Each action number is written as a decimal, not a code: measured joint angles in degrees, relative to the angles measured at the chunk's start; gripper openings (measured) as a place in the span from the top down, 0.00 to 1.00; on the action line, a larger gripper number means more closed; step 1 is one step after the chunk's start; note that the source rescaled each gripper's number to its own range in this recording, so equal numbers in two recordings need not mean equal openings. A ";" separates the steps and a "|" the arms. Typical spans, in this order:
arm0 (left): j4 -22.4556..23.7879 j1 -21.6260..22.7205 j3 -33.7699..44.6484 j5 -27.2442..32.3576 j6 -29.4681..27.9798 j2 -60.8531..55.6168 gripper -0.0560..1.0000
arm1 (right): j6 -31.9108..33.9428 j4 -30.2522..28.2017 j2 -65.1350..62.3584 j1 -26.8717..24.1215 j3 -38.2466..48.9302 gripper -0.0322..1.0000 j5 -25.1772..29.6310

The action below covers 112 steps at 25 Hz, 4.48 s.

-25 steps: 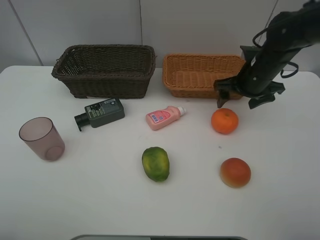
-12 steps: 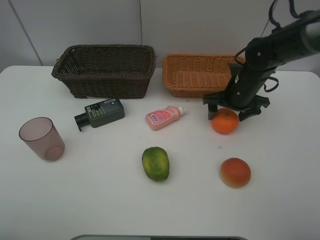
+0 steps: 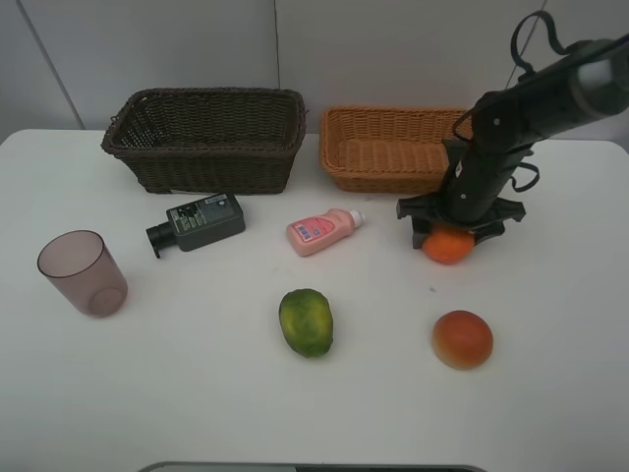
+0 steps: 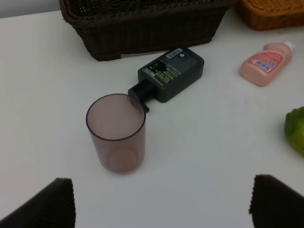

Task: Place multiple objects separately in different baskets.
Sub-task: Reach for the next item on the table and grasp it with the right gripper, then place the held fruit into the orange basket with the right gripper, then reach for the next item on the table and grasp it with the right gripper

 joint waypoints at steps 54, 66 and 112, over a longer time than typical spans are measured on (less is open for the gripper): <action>0.00 0.00 0.00 0.00 0.00 0.00 0.01 | -15.02 -0.59 17.15 0.00 -52.59 0.52 27.43; 0.00 0.00 0.00 0.00 0.00 0.00 0.01 | -14.44 -0.84 21.14 -2.00 -52.71 0.52 20.33; 0.00 0.00 0.00 0.00 0.00 0.00 0.01 | -0.28 0.73 -20.32 25.58 -0.77 0.00 21.95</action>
